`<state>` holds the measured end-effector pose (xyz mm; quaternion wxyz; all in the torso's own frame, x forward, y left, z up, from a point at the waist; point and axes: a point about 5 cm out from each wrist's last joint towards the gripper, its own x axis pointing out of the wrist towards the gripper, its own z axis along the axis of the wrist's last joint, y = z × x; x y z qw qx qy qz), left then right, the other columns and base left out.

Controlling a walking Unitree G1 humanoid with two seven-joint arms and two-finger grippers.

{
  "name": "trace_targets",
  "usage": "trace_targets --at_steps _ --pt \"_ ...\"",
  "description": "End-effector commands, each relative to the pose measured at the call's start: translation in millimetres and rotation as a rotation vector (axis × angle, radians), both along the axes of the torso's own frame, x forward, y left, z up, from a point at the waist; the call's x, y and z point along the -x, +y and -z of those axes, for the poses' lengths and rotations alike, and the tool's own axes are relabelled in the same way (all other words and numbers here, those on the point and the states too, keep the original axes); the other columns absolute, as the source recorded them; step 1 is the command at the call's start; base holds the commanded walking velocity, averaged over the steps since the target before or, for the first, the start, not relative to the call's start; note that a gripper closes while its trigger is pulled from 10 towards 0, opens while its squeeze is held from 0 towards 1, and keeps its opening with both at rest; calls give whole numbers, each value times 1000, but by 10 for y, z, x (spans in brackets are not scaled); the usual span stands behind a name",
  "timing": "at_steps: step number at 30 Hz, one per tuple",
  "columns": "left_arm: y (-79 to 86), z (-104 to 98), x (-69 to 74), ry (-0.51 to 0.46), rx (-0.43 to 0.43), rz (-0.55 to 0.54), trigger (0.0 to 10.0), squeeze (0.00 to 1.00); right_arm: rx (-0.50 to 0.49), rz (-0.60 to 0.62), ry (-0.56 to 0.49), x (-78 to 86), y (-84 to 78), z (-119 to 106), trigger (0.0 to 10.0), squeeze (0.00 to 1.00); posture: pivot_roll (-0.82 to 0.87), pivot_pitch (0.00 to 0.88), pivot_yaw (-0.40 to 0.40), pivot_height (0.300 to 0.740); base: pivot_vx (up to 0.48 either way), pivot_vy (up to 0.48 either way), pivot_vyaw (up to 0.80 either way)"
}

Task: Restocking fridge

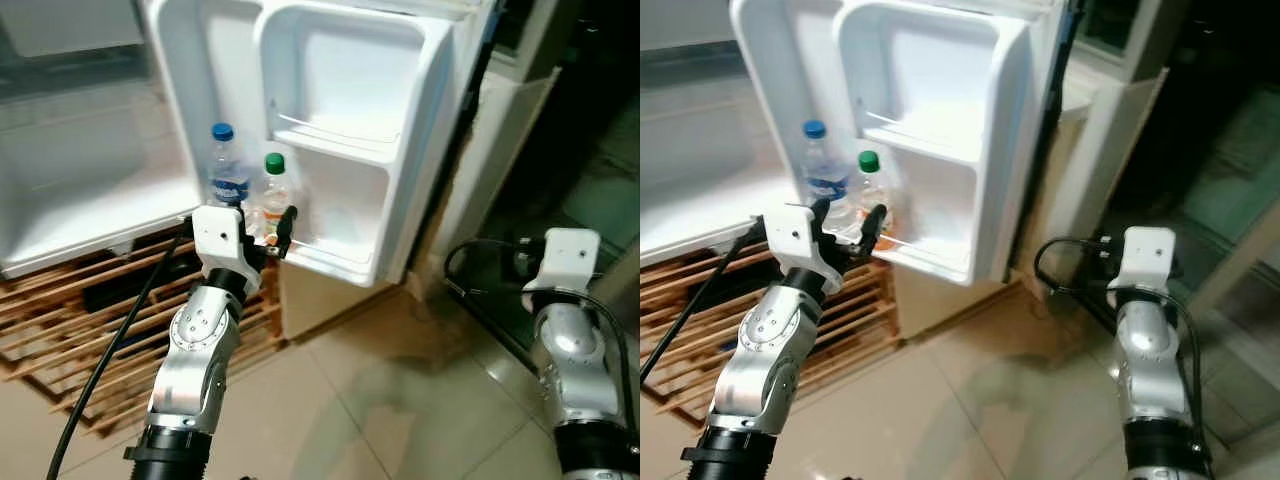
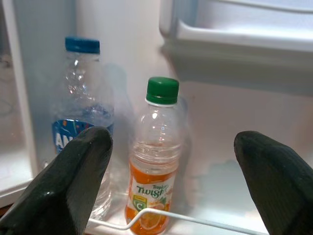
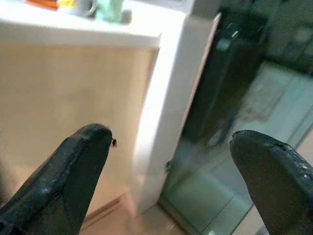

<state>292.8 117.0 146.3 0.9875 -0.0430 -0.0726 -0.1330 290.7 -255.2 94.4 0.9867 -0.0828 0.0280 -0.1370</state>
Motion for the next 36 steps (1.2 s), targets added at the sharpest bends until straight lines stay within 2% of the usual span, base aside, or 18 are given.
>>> trace_targets --at_steps 1,6,13,16,19,24,25,26,27,28,29,31,36 --pt "-68 -89 17 -51 -25 46 10000 0 -23 3 -28 -11 50 -4 10000 0 -161 0 21 740 0 -435 669" --pt "-118 -177 24 -102 -72 71 10000 0 -45 -4 -23 30 142 68 10000 0 -171 0 46 740 0 -425 663" --pt "-161 -295 23 -152 -45 78 10000 0 -67 -17 -34 11 201 78 10000 0 -177 0 49 740 44 -414 660" --pt "-171 -308 45 -161 -44 85 10000 0 -85 -8 -30 2 182 89 10000 0 -169 0 44 740 185 0 600" --pt "-141 -277 35 -133 -33 70 10000 0 -72 13 -9 -15 153 110 10000 0 -164 0 41 740 0 0 0" --pt "-93 -178 -21 -62 -35 51 10000 0 -89 36 4 -168 129 88 10000 0 -165 0 55 740 0 0 0" --pt "-63 -76 -57 4 -67 30 10000 0 -91 33 13 -296 149 40 10000 0 -159 0 59 740 0 0 0" --pt "-47 81 -80 101 -151 28 10000 0 -91 34 16 -393 165 -15 10000 0 -157 0 59 740 0 0 0" --pt "-47 81 -80 101 -151 28 10000 0 -91 34 16 -393 165 -15 10000 0 -157 0 59 740 0 0 0" --pt "41 426 -63 314 -291 24 10000 0 -91 33 11 -541 195 -128 10000 0 -144 0 58 740 0 0 0" --pt "41 426 -63 314 -291 24 10000 0 -91 33 11 -541 195 -128 10000 0 -144 0 58 740 0 0 0" --pt "173 752 46 498 -362 51 10000 0 -87 25 4 -670 241 -248 10000 0 -130 0 51 740 0 0 0" --pt "264 1044 162 638 -460 151 10000 0 -132 -6 10 -810 341 -341 10000 0 -113 0 46 740 0 0 0"
